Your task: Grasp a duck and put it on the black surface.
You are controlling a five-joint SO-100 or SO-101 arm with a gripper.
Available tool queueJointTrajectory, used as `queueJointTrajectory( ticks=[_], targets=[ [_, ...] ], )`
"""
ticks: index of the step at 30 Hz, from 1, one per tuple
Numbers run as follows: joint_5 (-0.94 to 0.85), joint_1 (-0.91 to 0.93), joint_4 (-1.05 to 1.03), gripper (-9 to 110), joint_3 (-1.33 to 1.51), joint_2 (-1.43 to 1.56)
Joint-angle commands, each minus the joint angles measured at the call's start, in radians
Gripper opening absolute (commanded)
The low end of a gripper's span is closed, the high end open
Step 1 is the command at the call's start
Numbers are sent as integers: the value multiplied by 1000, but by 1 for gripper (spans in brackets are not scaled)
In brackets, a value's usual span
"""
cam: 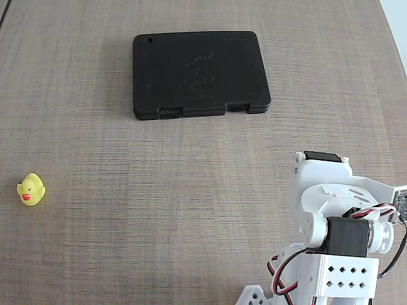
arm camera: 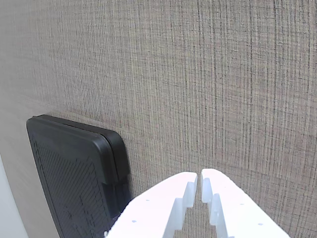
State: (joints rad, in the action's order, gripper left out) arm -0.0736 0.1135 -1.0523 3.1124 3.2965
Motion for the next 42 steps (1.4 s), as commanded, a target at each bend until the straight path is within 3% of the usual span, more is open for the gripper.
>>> queueJointTrajectory(
  ticks=[1, 20, 29, 42],
  targets=[
    [-6, -46, 5, 0, -8, 67],
    [-8, -54, 11, 0, -55, -2],
    [3, -123, 5, 0, -632, -614],
    [6, -641, -49, 0, -1269, -1489]
  ],
)
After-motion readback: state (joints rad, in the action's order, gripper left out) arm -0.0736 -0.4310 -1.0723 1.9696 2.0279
